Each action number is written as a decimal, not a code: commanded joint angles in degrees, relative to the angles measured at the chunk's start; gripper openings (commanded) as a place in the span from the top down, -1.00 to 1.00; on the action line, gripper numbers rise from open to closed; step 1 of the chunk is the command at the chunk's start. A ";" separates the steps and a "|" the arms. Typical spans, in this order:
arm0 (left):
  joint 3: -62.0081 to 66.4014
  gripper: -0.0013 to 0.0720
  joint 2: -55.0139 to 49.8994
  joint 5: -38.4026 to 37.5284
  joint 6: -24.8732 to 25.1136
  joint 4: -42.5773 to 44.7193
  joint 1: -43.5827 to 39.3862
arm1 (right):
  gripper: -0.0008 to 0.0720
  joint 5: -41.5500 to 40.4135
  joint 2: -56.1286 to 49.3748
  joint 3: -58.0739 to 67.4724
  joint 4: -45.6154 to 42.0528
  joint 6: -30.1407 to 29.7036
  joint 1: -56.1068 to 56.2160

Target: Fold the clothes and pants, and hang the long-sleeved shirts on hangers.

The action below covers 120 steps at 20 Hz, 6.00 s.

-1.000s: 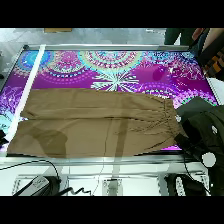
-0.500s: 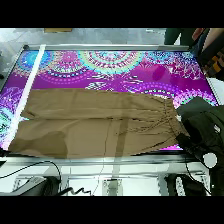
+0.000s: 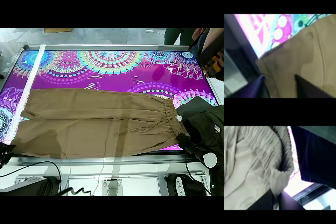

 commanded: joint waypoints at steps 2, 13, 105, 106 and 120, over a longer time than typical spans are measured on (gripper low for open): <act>-0.11 0.90 -1.79 1.11 9.01 -9.11 -3.91 | 0.89 2.56 0.00 1.03 -0.04 -0.81 0.04; 8.28 0.93 12.87 -6.88 9.20 -11.80 -5.05 | 0.89 27.28 0.00 18.34 -8.48 -8.07 0.02; 16.85 -0.82 -20.20 21.84 2.73 -37.59 -42.12 | -0.62 1.36 -53.33 45.86 12.02 -23.26 4.50; 18.60 -0.81 -21.24 22.29 2.73 -37.57 -43.21 | -0.62 1.38 -53.31 45.86 12.02 -23.41 5.64; 33.33 0.93 -11.54 15.50 2.71 -23.37 -45.59 | 0.89 -20.81 -53.77 48.59 14.01 -24.26 23.69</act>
